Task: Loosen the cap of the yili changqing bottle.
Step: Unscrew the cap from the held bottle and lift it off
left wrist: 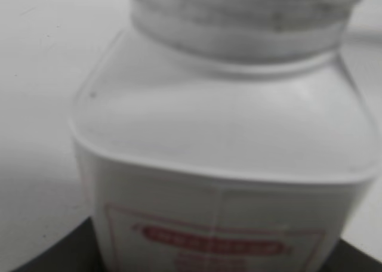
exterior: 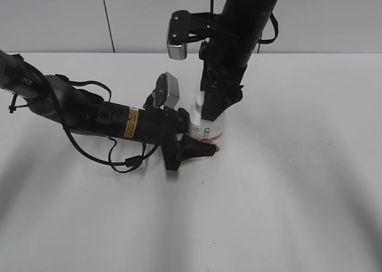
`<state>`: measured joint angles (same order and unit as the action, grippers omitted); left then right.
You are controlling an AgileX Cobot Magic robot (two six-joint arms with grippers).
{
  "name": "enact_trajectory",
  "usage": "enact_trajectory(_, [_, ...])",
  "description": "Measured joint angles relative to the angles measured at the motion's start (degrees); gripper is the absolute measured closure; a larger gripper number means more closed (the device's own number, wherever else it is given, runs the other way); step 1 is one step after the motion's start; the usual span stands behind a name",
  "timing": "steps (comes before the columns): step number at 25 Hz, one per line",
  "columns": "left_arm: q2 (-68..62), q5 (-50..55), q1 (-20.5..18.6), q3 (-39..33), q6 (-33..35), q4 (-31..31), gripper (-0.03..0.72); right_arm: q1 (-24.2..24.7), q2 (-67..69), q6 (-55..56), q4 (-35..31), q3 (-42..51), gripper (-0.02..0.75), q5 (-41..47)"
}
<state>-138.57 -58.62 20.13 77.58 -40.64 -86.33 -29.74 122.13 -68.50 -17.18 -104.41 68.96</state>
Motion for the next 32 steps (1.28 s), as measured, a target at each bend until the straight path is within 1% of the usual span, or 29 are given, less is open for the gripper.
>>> enact_trajectory(8, [0.0, 0.0, 0.0, 0.0, 0.0, 0.0, 0.3, 0.0, -1.2, 3.8, -0.3, 0.0, 0.153, 0.3])
enact_trajectory(12, [0.0, 0.0, 0.0, 0.0, 0.0, 0.1, 0.3, 0.0, -2.6, 10.5, -0.7, 0.0, 0.153, 0.1])
enact_trajectory(15, [0.0, 0.0, 0.0, 0.0, -0.1, 0.1, 0.3, 0.0, -2.9, 18.9, -0.7, -0.4, 0.153, -0.6])
enact_trajectory(20, [0.0, 0.0, 0.0, 0.0, -0.3, 0.1, 0.3, -0.1, -3.0, 39.2, -0.5, -0.4, 0.153, -1.3])
enact_trajectory(26, [0.0, 0.0, 0.0, 0.0, -0.5, 0.1, 0.3, -0.1, -3.0, 62.0, 3.2, -0.4, 0.153, -0.7])
enact_trajectory(29, [0.0, 0.0, 0.0, 0.0, -0.5, 0.1, 0.3, -0.1, -3.0, 68.5, 3.9, -0.4, 0.153, -0.2])
enact_trajectory(32, [0.0, 0.0, 0.0, 0.0, -0.5, 0.1, 0.3, -0.1, -3.0, 72.0, 3.9, -0.4, 0.152, 0.1])
